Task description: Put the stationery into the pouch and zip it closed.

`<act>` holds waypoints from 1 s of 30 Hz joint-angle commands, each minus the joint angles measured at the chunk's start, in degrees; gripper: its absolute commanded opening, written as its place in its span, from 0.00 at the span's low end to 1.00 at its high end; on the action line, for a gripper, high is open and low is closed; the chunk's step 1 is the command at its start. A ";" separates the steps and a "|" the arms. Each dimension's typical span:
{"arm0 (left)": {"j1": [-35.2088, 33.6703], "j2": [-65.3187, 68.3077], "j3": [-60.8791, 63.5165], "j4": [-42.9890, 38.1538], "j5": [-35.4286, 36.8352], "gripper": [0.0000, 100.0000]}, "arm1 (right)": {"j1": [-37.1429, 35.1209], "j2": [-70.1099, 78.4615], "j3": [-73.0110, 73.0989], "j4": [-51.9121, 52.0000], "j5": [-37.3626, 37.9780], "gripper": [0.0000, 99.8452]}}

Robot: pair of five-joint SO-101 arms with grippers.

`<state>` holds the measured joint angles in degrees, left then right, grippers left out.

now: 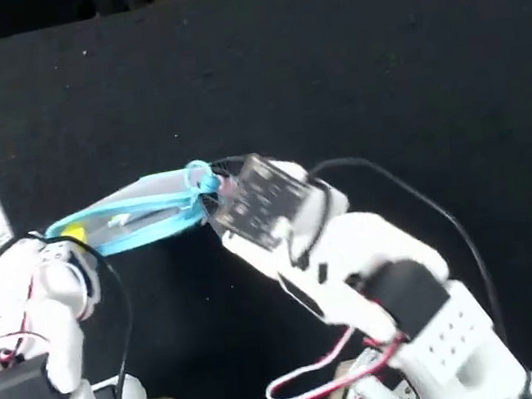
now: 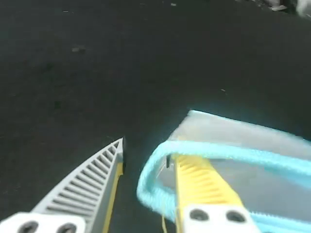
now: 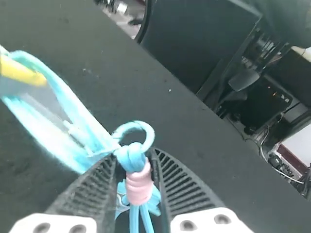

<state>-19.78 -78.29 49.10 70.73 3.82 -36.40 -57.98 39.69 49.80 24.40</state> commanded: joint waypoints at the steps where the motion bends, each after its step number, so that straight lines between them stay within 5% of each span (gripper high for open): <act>1: -6.29 -0.62 -7.69 -1.05 0.62 0.16 | -0.35 4.35 -6.55 -1.14 1.49 0.01; 21: -7.43 -0.62 -11.65 -12.92 0.70 0.16 | -0.18 12.88 -19.82 -0.97 1.41 0.01; 30: 14.46 -0.09 -9.54 -13.54 0.18 0.16 | 0.00 17.45 -22.73 -1.14 1.41 0.01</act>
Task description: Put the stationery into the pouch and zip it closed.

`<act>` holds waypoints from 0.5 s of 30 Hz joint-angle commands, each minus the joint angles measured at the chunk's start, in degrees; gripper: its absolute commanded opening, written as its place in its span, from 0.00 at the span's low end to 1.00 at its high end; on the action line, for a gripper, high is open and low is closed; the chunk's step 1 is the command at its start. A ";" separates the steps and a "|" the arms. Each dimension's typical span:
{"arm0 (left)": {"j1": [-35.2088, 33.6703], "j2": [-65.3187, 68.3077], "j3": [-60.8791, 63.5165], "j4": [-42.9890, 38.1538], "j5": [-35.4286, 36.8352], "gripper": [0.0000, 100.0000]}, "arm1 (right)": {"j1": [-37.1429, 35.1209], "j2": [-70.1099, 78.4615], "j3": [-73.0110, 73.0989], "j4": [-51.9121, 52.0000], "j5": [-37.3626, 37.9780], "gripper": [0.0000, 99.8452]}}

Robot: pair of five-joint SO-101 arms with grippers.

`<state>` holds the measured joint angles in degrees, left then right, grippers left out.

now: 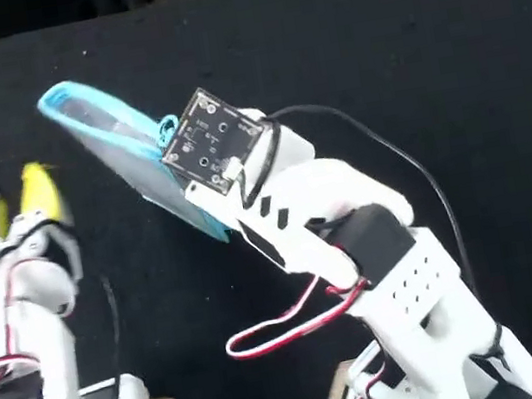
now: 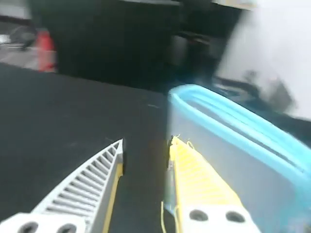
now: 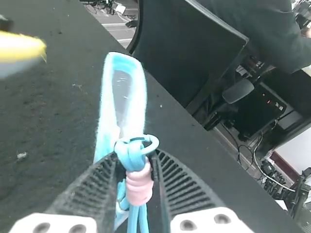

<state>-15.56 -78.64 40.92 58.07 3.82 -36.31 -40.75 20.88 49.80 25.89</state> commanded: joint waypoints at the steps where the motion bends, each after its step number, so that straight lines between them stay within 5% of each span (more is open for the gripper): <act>1: 11.30 -0.18 -0.04 -0.88 0.18 0.16 | 0.26 0.22 -3.91 -1.05 -0.09 0.01; 9: 12.18 -0.26 12.18 -1.41 0.44 0.16 | 0.79 -0.48 -3.74 -1.05 -0.18 0.01; 15: 11.74 -0.26 20.35 -13.89 0.62 0.16 | 0.79 -0.66 -3.74 -0.79 0.18 0.01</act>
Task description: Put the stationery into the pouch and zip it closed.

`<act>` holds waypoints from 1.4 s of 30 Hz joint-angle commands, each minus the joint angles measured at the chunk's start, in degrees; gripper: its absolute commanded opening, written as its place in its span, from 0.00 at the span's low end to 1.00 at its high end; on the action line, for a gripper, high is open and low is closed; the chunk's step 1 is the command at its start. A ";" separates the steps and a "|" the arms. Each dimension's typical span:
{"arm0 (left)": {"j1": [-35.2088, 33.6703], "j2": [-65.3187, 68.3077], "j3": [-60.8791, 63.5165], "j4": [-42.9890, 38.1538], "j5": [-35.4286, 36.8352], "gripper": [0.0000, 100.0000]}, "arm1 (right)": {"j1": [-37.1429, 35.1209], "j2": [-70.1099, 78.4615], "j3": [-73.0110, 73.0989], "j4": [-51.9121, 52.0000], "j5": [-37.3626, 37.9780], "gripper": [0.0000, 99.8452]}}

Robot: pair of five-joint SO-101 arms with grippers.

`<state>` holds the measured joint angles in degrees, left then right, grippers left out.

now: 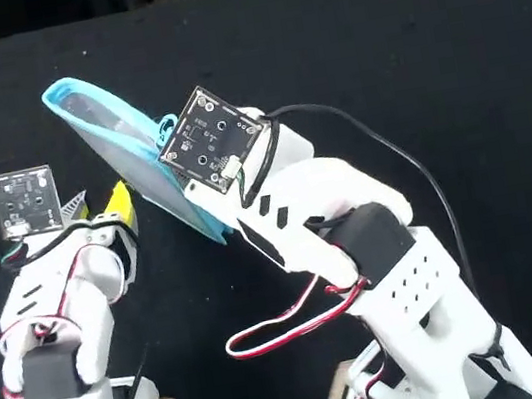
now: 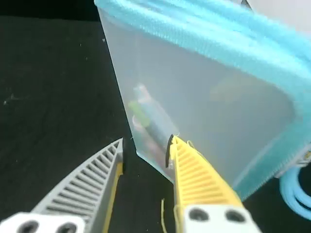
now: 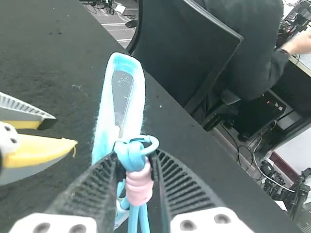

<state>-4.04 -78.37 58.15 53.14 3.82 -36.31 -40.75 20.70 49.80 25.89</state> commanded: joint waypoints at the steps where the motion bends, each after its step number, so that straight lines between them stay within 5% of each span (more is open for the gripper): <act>1: 0.22 -0.53 4.97 -12.04 0.70 0.16 | 0.79 -0.66 -3.56 -0.70 0.18 0.01; 6: 0.66 -0.53 13.14 -26.29 1.67 0.16 | 0.79 -0.31 -3.47 -0.70 0.18 0.01; 12: 0.48 -0.53 21.58 -47.21 13.01 0.16 | -3.25 -0.66 -3.47 0.53 0.26 0.01; 16: 0.13 -0.53 24.22 -50.11 14.07 0.16 | -5.19 -0.66 -3.47 0.97 0.26 0.01; 22: -3.21 -3.43 18.59 -34.11 12.84 0.16 | -4.84 -0.66 -3.47 0.70 0.26 0.01; 29: -3.03 -19.43 5.05 -3.43 -3.87 0.16 | -4.84 -0.31 -3.47 0.53 0.26 0.01; 33: -2.59 -26.99 2.15 3.08 -5.36 0.16 | -4.84 -0.40 -3.47 0.00 0.26 0.01; 42: 12.09 -17.93 -3.74 10.99 -12.92 0.16 | -4.84 -0.31 -3.38 0.00 0.26 0.01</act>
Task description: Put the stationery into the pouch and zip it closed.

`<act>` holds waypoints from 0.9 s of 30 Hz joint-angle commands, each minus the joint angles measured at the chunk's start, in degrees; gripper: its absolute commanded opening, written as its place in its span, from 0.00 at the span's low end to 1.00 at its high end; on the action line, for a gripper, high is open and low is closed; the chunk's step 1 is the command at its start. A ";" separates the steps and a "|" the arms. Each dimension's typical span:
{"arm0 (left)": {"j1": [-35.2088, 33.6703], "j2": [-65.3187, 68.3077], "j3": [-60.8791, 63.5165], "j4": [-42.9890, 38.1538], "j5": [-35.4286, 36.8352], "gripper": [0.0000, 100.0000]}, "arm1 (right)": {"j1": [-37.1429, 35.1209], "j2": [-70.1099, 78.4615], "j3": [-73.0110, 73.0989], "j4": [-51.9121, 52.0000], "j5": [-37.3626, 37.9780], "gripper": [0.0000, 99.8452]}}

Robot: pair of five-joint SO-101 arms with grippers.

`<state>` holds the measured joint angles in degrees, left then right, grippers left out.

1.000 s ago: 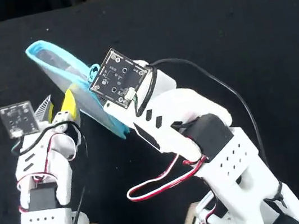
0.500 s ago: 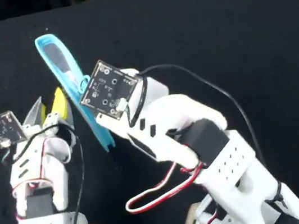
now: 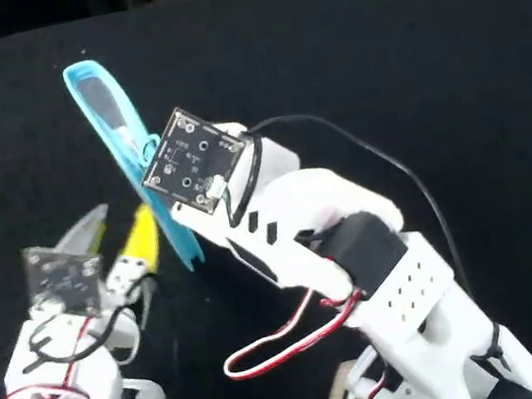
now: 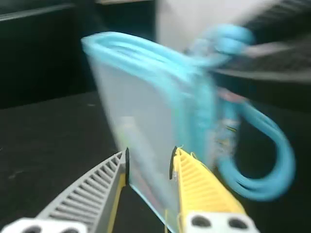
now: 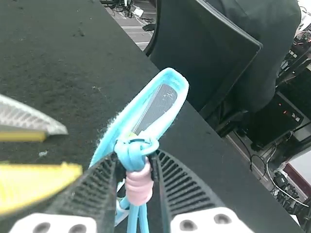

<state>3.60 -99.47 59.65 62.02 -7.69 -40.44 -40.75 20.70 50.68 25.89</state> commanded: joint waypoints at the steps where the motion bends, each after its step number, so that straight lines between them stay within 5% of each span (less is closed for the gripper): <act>1: 5.05 3.78 -5.32 2.29 -1.41 0.16 | -0.70 -0.31 -3.38 -0.79 0.26 0.01; 12: 10.42 4.57 1.19 -1.67 0.00 0.21 | -0.70 -0.66 -2.24 -5.10 0.26 0.01; 19: -1.19 4.57 9.10 -13.10 2.20 0.21 | -0.62 -0.66 -2.15 -5.19 0.26 0.01; 27: -3.91 4.57 10.15 -14.59 1.93 0.21 | -0.62 -0.66 -2.15 -5.27 0.26 0.01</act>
<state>1.23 -95.34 70.11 48.75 -6.20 -40.44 -40.75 20.70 47.34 25.89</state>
